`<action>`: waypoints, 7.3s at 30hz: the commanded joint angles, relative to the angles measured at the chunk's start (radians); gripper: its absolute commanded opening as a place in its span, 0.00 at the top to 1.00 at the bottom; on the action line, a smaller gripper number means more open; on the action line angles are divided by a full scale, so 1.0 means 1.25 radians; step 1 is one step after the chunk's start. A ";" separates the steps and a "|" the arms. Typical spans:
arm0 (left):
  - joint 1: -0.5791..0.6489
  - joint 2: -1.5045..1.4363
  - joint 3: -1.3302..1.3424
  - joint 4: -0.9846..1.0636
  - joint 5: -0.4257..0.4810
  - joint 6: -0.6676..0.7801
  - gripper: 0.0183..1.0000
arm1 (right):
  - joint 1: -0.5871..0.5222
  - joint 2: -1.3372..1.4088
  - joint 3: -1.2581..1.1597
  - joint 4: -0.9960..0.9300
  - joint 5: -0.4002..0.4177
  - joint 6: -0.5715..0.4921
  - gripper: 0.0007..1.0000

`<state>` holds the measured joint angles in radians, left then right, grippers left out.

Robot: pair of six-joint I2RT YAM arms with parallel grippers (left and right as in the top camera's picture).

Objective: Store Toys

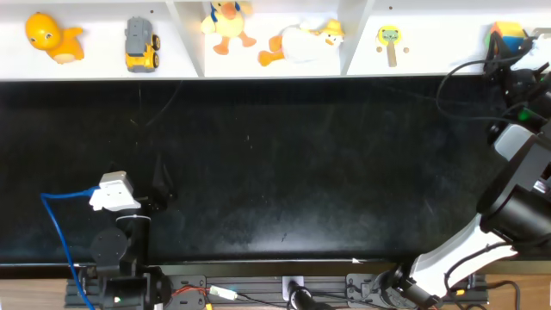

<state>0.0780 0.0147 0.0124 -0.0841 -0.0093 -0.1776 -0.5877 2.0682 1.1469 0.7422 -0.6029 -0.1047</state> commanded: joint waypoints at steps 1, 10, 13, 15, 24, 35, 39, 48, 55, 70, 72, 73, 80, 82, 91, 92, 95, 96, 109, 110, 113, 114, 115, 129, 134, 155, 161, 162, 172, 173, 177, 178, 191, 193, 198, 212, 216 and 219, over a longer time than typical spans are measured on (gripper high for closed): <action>-0.004 -0.009 -0.003 0.001 -0.007 -0.006 0.00 | 0.028 0.039 0.040 -0.003 -0.011 -0.027 0.95; -0.004 -0.009 -0.003 0.001 -0.006 -0.006 0.00 | 0.067 0.078 0.097 -0.010 -0.011 -0.027 0.96; -0.004 -0.009 -0.003 0.001 -0.006 -0.006 0.00 | 0.067 0.078 0.097 -0.022 -0.012 -0.023 0.96; -0.004 -0.009 -0.003 0.001 -0.006 -0.006 0.00 | 0.067 0.078 0.097 -0.031 -0.011 -0.001 0.77; -0.004 -0.009 -0.003 0.001 -0.006 -0.006 0.00 | 0.061 0.014 0.097 -0.128 0.039 0.066 0.00; -0.004 -0.009 -0.003 0.001 -0.006 -0.006 0.00 | 0.064 -0.311 0.097 -0.743 0.275 0.051 0.00; -0.004 -0.009 -0.003 0.001 -0.006 -0.006 0.00 | 0.081 -0.400 0.097 -0.902 0.280 -0.024 0.00; -0.004 -0.009 -0.003 0.001 -0.006 -0.006 0.00 | 0.298 -0.527 0.097 -1.063 0.319 -0.237 0.00; -0.004 -0.009 -0.003 0.001 -0.006 -0.006 0.00 | 0.490 -0.570 0.097 -1.136 0.320 -0.181 0.00; -0.004 -0.009 -0.003 0.001 -0.006 -0.006 0.00 | 0.538 -0.572 0.096 -1.141 0.331 -0.042 0.00; -0.004 -0.009 -0.003 0.001 -0.006 -0.006 0.00 | 0.538 -0.572 0.096 -1.141 0.330 -0.042 0.00; -0.004 -0.009 -0.003 0.001 -0.006 -0.006 0.00 | 0.538 -0.572 0.096 -1.141 0.331 -0.042 0.00; -0.004 -0.009 -0.003 0.001 -0.006 -0.006 0.00 | 0.540 -0.639 0.091 -1.175 0.331 -0.042 0.00; -0.004 -0.009 -0.003 0.001 -0.006 -0.006 0.00 | 0.544 -0.698 0.080 -1.180 0.331 -0.042 0.00; -0.004 -0.009 -0.003 0.001 -0.006 -0.006 0.00 | 0.549 -1.004 -0.092 -1.181 0.331 -0.042 0.00; -0.004 -0.009 -0.003 0.001 -0.006 -0.006 0.00 | 0.549 -1.046 -0.122 -1.182 0.331 -0.042 0.01; -0.004 -0.009 -0.003 0.001 -0.006 -0.006 0.00 | 0.549 -1.156 -0.206 -1.185 0.331 -0.042 0.01; -0.004 -0.009 -0.003 0.001 -0.006 -0.006 0.00 | 0.551 -1.186 -0.229 -1.187 0.331 -0.042 0.00; -0.004 -0.009 -0.003 0.001 -0.006 -0.006 0.00 | 0.623 -1.530 -0.517 -1.084 0.399 0.038 0.00; -0.004 -0.009 -0.003 0.001 -0.007 -0.006 0.00 | 0.623 -1.547 -0.545 -1.047 0.399 0.052 0.00; -0.004 -0.009 -0.003 0.001 -0.006 -0.006 0.00 | 0.623 -1.590 -0.617 -0.955 0.399 0.096 0.00; -0.004 -0.009 -0.003 0.001 -0.006 -0.006 0.00 | 0.623 -1.601 -0.637 -0.930 0.400 0.109 0.00; -0.004 -0.009 -0.003 0.001 -0.006 -0.006 0.00 | 0.623 -1.612 -0.663 -0.900 0.401 0.120 0.00; -0.004 -0.009 -0.003 0.001 -0.006 -0.006 0.00 | 0.623 -1.653 -0.914 -0.639 0.502 0.403 0.00; -0.004 -0.009 -0.003 0.001 -0.006 -0.006 0.00 | 0.622 -1.653 -0.914 -0.654 0.503 0.356 0.00; -0.004 -0.009 -0.003 0.001 -0.006 -0.006 0.00 | 0.622 -1.652 -0.914 -0.655 0.501 0.239 0.00; -0.004 -0.009 -0.003 0.001 -0.006 -0.006 0.00 | 0.622 -1.652 -0.914 -0.655 0.501 0.239 0.00; -0.004 -0.009 -0.003 0.001 -0.006 -0.006 0.00 | 0.622 -1.652 -0.914 -0.655 0.501 0.239 0.01; -0.004 -0.009 -0.003 0.001 -0.006 -0.006 0.00 | 0.622 -1.652 -0.914 -0.655 0.501 0.239 0.00; -0.004 -0.009 -0.003 0.001 -0.006 -0.006 0.00 | 0.622 -1.652 -0.914 -0.655 0.501 0.239 0.00; -0.004 -0.009 -0.003 0.001 -0.006 -0.006 0.00 | 0.622 -1.652 -0.914 -0.655 0.501 0.239 0.01; -0.004 -0.009 -0.003 0.001 -0.006 -0.006 0.00 | 0.622 -1.652 -0.914 -0.655 0.501 0.239 0.01; -0.004 -0.009 -0.003 0.001 -0.006 -0.006 0.00 | 0.622 -1.652 -0.914 -0.655 0.501 0.239 0.00; -0.004 -0.009 -0.003 0.001 -0.006 -0.006 0.00 | 0.622 -1.652 -0.914 -0.655 0.501 0.239 0.01; -0.004 -0.009 -0.003 0.001 -0.006 -0.006 0.00 | 0.622 -1.652 -0.914 -0.655 0.501 0.239 0.00; -0.004 -0.009 -0.003 0.001 -0.006 -0.006 0.00 | 0.622 -1.652 -0.914 -0.655 0.501 0.239 0.00; -0.004 -0.009 -0.003 0.001 -0.006 -0.006 0.00 | 0.622 -1.652 -0.914 -0.655 0.501 0.239 0.01; -0.004 -0.009 -0.003 0.001 -0.006 -0.006 0.00 | 0.622 -1.652 -0.914 -0.655 0.501 0.239 0.00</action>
<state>0.0780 0.0147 0.0120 -0.0830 -0.0093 -0.1776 0.1848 0.0128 0.0181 -0.0818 0.0154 0.2047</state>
